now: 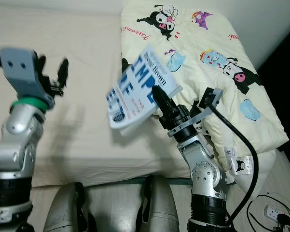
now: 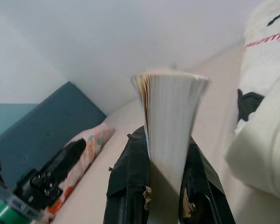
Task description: Clean up the room
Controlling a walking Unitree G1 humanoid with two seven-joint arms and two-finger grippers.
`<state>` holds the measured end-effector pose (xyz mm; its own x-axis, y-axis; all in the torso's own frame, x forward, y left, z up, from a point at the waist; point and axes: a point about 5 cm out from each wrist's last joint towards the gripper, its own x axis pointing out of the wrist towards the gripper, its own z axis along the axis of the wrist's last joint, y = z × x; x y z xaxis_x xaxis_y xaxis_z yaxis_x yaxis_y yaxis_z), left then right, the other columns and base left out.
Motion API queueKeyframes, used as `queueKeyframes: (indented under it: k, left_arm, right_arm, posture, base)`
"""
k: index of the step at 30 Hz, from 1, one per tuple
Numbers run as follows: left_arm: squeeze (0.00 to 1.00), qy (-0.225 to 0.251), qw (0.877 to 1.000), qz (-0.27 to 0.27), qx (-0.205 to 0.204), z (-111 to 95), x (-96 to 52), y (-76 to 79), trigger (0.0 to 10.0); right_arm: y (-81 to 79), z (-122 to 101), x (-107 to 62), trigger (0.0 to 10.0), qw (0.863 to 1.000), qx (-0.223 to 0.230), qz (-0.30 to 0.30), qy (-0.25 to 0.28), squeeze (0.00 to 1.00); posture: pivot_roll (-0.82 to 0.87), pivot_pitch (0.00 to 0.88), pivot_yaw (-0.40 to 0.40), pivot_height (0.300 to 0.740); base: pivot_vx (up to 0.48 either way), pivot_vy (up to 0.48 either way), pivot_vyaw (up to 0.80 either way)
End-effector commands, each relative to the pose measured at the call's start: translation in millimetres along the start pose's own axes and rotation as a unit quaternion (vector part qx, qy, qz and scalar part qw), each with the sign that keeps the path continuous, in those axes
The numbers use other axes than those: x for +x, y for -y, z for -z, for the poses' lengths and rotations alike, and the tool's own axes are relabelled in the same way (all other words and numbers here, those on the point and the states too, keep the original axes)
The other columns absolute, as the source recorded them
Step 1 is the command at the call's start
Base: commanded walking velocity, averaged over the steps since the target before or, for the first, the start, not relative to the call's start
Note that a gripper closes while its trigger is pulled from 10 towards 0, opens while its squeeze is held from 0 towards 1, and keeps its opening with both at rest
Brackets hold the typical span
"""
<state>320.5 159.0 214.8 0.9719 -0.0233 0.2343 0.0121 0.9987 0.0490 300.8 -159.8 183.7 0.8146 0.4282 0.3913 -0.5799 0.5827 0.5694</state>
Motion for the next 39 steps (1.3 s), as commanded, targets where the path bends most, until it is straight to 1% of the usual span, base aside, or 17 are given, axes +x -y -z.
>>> queueKeyframes:
  k: [1, 3, 6, 8, 9, 11, 14, 18, 21, 28, 31, 34, 39]
  left_arm:
    - [0.00, -0.023, 1.000, 0.013, 0.004, 13, -5.9, 6.6, 10.0]
    - [0.00, -0.023, 1.000, 0.013, 0.004, 13, -5.9, 6.6, 10.0]
    - [0.00, -0.030, 0.999, 0.027, 0.016, 18, -9.6, 11.0, 10.0]
    - [0.00, -0.037, 0.998, 0.039, 0.018, 21, -10.4, 14.0, 10.0]
    - [0.00, -0.037, 0.998, 0.039, 0.018, 21, -10.4, 14.0, 10.0]
    - [0.00, -0.045, 0.998, 0.046, 0.016, 24, -11.9, 15.1, 10.0]
    - [0.00, -0.049, 0.998, 0.048, 0.013, 25, -12.9, 15.9, 10.0]
    - [0.00, -0.052, 0.997, 0.057, 0.009, 26, -12.5, 23.0, 10.0]
    - [0.00, -0.051, 0.997, 0.059, 0.009, 25, -11.8, 25.1, 10.0]
    - [0.00, -0.051, 0.997, 0.064, 0.009, 26, -10.6, 30.7, 10.0]
    - [0.00, -0.057, 0.996, 0.068, 0.010, 28, -11.5, 32.8, 10.0]
    - [0.00, -0.061, 0.996, 0.068, 0.012, 30, -11.8, 33.1, 10.0]
    - [0.00, -0.077, 0.994, 0.079, 0.013, 39, -14.5, 39.5, 10.0]
  right_arm:
    - [-4.2, -9, -1.0, 10.0, 1.000, -0.012, -0.007, 0.017, 0.00]
    - [-4.2, -9, -1.0, 10.0, 1.000, -0.012, -0.007, 0.017, 0.00]
    - [-6.0, -13, 2.2, 10.0, 1.000, -0.026, -0.007, 0.014, 0.00]
    - [-6.5, -14, 5.2, 10.0, 0.999, -0.048, -0.005, 0.012, 0.00]
    - [-6.5, -14, 5.2, 10.0, 0.999, -0.048, -0.005, 0.012, 0.00]
    - [-6.2, -14, 8.2, 10.0, 0.997, -0.071, 0.003, 0.019, 0.00]
    - [-6.4, -13, 9.3, 10.0, 0.997, -0.072, 0.003, 0.022, 0.00]
    - [-8.5, -9, 12.1, 10.0, 0.998, -0.061, -0.004, 0.021, 0.00]
    - [-8.7, -8, 12.5, 10.0, 0.998, -0.059, -0.004, 0.019, 0.00]
    - [-7.0, -5, 14.0, 10.0, 0.998, -0.064, 0.002, 0.019, 0.00]
    - [-5.8, -3, 13.2, 10.0, 0.998, -0.063, 0.005, 0.019, 0.00]
    - [-5.5, -2, 12.8, 10.0, 0.998, -0.063, 0.005, 0.018, 0.00]
    - [-1.6, -1, 10.9, 10.0, 0.997, -0.071, 0.015, 0.014, 0.00]
  posture:
    - [-0.06, 0.035, -0.031, 0.583]
    - [-0.06, 0.035, -0.031, 0.583]
    - [-0.06, 0.032, -0.033, 0.583]
    - [-0.05, 0.031, -0.031, 0.588]
    - [-0.05, 0.031, -0.031, 0.588]
    - [-0.05, 0.030, -0.029, 0.598]
    - [-0.05, 0.028, -0.025, 0.603]
    - [-0.05, 0.025, -0.022, 0.623]
    - [-0.05, 0.024, -0.022, 0.633]
    - [-0.05, 0.024, -0.018, 0.663]
    - [-0.05, 0.026, -0.016, 0.683]
    - [-0.05, 0.026, -0.016, 0.688]
    - [-0.05, 0.023, -0.013, 0.713]
  base:
    - [0.000, 0.000, 0.00]
    - [0.000, 0.000, 0.00]
    - [0.000, 0.000, 0.00]
    - [0.000, 0.000, 0.00]
    - [0.000, 0.000, 0.00]
    - [0.000, 0.000, 0.00]
    - [0.000, 0.000, 0.00]
    - [0.000, 0.000, 0.00]
    - [0.000, 0.000, 0.00]
    - [0.000, 0.000, 0.00]
    - [0.000, 0.000, 0.00]
    - [0.000, 0.000, 0.00]
    - [0.000, 0.000, 0.00]
